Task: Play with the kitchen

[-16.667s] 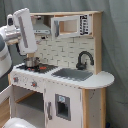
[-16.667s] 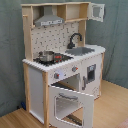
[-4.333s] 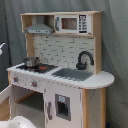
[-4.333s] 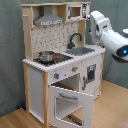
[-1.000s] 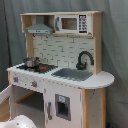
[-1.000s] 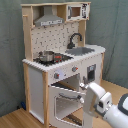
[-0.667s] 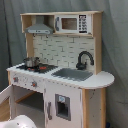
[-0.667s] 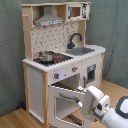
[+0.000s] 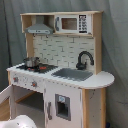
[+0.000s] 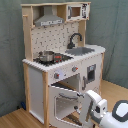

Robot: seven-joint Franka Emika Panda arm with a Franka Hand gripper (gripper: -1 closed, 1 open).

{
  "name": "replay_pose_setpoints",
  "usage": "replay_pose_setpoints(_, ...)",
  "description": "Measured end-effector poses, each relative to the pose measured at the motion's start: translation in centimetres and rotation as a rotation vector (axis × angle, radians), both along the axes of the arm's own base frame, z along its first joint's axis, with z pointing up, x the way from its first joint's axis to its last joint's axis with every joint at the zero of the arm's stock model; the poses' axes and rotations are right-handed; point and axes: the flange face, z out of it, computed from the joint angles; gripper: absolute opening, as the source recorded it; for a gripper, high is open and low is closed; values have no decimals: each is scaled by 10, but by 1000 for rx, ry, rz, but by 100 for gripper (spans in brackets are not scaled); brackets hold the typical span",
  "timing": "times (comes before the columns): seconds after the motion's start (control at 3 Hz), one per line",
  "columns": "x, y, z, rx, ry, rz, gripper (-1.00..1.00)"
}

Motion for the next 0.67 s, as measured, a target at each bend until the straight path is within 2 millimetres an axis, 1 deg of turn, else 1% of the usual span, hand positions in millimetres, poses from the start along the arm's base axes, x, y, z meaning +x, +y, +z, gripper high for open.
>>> replay_pose_setpoints(0.67, 5, -20, -45, 149, 116, -28, 100)
